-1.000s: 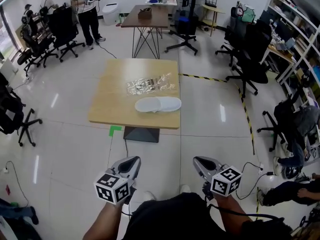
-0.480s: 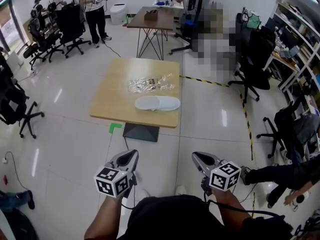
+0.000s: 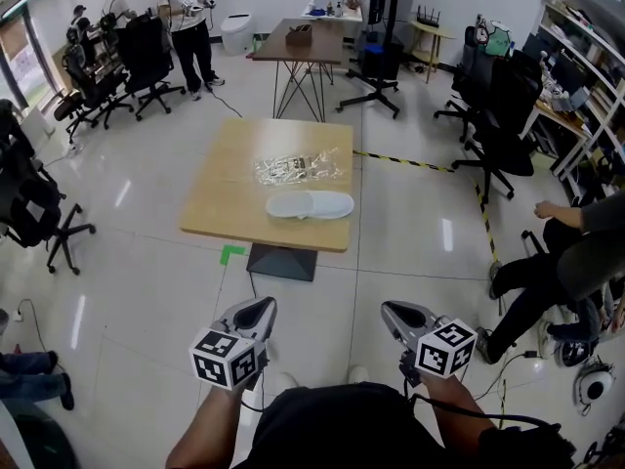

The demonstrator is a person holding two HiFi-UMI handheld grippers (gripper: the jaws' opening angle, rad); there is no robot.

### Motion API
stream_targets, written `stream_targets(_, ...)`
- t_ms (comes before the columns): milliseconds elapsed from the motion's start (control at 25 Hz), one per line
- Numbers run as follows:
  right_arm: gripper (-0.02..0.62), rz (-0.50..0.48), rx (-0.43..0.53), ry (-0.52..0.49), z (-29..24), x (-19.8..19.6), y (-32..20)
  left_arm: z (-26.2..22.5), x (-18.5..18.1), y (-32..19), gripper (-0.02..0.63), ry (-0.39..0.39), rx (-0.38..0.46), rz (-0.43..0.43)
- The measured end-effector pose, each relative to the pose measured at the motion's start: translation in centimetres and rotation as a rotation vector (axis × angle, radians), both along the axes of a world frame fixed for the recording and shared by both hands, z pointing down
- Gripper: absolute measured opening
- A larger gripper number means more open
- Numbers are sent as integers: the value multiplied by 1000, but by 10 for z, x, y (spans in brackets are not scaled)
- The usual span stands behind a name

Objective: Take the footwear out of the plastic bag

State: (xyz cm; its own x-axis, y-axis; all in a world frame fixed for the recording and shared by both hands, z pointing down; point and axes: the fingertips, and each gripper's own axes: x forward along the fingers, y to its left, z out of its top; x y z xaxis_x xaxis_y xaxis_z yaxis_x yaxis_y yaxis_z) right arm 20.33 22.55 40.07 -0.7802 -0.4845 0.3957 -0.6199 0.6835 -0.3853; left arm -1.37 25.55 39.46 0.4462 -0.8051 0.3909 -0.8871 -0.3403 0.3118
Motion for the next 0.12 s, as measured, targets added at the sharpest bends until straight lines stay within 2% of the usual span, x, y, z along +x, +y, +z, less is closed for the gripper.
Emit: stream_targets(120,2,-3,1,-1,-3,1,3,-2,2,4,8,-5,-3,3)
